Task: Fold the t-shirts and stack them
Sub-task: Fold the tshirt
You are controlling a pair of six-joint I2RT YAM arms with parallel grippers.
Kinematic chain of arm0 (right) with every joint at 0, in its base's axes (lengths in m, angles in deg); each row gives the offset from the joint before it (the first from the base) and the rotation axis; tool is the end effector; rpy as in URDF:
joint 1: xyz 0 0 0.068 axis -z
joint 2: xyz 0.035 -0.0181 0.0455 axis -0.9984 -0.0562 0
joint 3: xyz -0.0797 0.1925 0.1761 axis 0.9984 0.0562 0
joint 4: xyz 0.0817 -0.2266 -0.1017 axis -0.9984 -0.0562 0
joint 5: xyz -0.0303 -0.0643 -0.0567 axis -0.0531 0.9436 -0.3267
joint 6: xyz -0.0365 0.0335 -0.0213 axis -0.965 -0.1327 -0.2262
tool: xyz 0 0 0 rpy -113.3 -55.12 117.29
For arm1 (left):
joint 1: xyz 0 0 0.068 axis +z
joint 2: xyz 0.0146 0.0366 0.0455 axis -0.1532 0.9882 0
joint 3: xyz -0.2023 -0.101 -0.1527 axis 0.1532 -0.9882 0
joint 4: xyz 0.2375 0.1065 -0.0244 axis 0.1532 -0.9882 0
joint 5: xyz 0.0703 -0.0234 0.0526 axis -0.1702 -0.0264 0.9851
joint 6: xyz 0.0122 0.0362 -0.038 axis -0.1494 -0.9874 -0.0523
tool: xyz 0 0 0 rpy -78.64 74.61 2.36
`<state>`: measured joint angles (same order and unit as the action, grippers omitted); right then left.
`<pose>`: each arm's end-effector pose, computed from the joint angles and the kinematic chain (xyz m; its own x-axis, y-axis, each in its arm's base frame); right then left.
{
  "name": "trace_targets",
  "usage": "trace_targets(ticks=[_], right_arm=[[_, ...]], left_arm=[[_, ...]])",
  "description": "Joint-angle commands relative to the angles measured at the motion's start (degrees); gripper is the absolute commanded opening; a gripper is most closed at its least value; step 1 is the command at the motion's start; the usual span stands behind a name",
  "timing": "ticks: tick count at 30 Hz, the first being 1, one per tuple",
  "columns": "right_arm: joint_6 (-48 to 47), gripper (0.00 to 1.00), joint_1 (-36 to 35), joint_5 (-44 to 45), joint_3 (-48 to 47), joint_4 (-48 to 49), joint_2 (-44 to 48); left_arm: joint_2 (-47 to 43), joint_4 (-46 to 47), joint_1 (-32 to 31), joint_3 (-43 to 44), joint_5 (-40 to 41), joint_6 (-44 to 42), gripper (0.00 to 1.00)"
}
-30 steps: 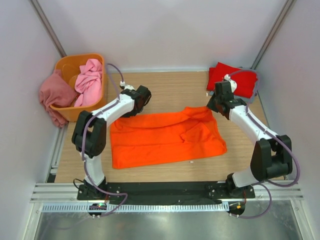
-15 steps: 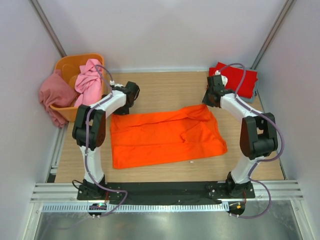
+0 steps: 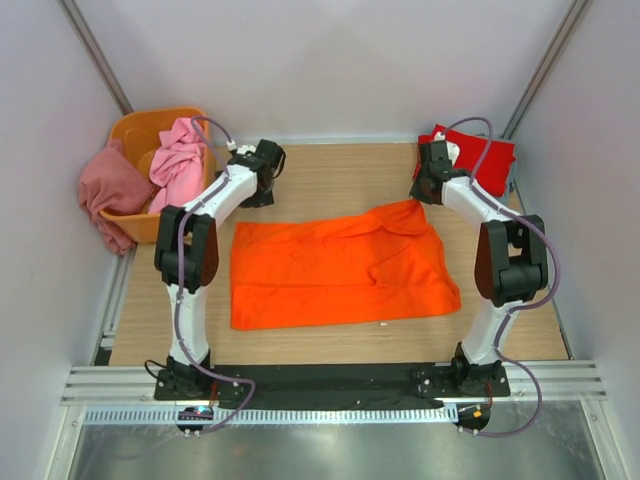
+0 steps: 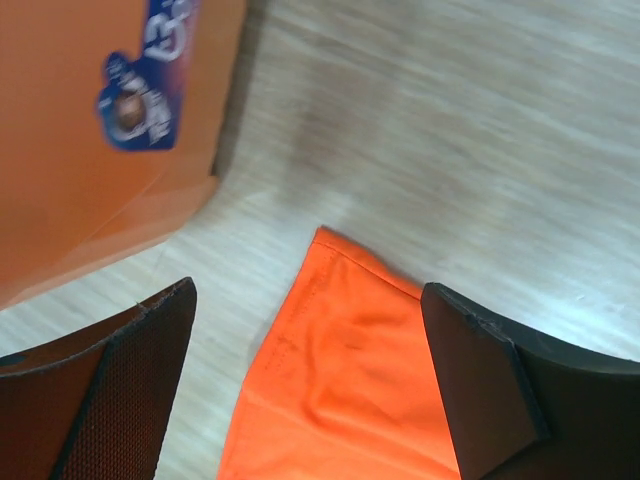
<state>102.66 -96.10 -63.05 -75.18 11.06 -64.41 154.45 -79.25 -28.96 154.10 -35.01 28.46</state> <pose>0.4067 0.0587 0.2280 -0.6770 0.3167 -0.6643 0.3132 0.9408 0.1294 0.4157 -0.1295 0.2223 -0.7717 -0.1918 -0.6063 -0.4305 0.8593 0.2762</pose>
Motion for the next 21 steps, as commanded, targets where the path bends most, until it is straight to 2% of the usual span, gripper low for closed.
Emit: trace_targets(ticks=[1, 9, 14, 21], right_arm=[[-2.0, 0.01, 1.9, 3.2, -0.2, 1.0, 1.8], [-2.5, 0.01, 2.8, 4.1, 0.9, 0.4, 3.0], [-2.8, 0.01, 2.8, 4.0, 2.0, 0.8, 3.2], [-3.2, 0.01, 2.8, 3.7, 2.3, 1.2, 3.1]], left_arm=[[3.4, -1.3, -0.3, 3.6, -0.9, 0.9, 0.94], [8.1, 0.5, -0.3, 8.2, -5.8, 3.2, 0.84], [11.8, -1.0, -0.3, 13.3, -6.0, 5.3, 0.78], [13.3, -2.9, -0.2, 13.9, -4.5, 7.2, 0.71]])
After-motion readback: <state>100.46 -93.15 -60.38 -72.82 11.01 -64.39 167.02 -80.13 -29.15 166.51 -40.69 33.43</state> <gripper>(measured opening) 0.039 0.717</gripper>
